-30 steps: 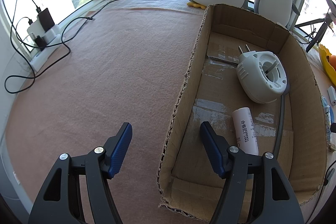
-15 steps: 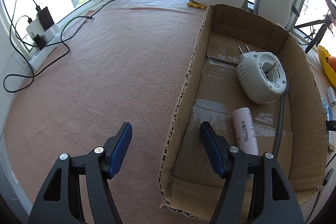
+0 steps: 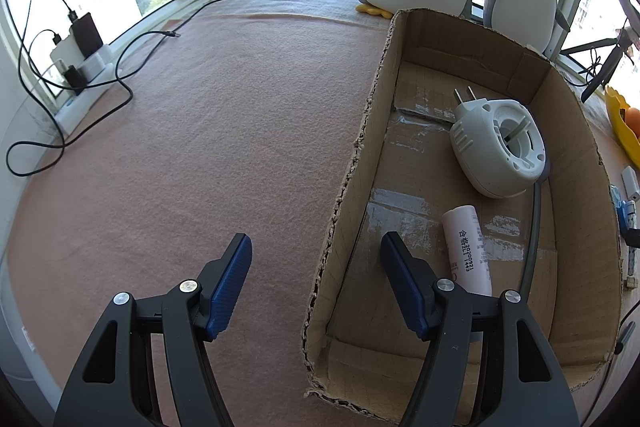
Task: Organize rigid objects
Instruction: 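Close the right gripper on the patterned lighter and lift it, then carry the lighter into the box and open the right gripper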
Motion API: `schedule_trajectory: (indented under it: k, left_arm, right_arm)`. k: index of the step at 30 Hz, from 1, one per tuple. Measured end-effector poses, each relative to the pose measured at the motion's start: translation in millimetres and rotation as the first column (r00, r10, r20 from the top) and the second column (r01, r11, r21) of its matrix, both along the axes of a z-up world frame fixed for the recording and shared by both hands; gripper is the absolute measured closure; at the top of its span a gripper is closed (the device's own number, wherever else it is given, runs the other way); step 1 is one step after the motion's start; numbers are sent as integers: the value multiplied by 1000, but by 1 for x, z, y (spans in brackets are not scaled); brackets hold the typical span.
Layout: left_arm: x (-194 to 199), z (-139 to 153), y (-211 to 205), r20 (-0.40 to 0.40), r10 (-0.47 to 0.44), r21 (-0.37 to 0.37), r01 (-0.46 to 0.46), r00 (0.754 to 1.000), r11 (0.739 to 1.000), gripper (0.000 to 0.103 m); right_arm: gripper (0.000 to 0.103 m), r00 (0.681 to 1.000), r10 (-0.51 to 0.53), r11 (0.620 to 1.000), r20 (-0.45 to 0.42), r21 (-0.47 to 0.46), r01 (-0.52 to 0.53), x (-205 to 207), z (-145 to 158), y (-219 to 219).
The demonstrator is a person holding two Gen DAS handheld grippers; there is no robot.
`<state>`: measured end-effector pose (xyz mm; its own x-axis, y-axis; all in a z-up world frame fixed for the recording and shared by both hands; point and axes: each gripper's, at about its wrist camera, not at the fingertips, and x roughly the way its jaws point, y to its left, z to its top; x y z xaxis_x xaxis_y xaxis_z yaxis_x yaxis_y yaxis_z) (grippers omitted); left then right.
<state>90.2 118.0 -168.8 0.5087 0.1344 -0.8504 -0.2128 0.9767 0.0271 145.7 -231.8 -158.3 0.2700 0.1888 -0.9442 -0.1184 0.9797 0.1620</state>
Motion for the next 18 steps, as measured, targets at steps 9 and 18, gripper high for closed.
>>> schedule_trajectory:
  k: [9,18]
  left_arm:
    - [0,0,0,0,-1,0,1,1000,1000,35]
    - [0,0,0,1,0,-1,0,1000,1000,35]
  right_arm:
    - [82,997,17,998,75,57,-21,-6,36,18]
    - [82,988,103,985,111,130,-118,-17,64,67]
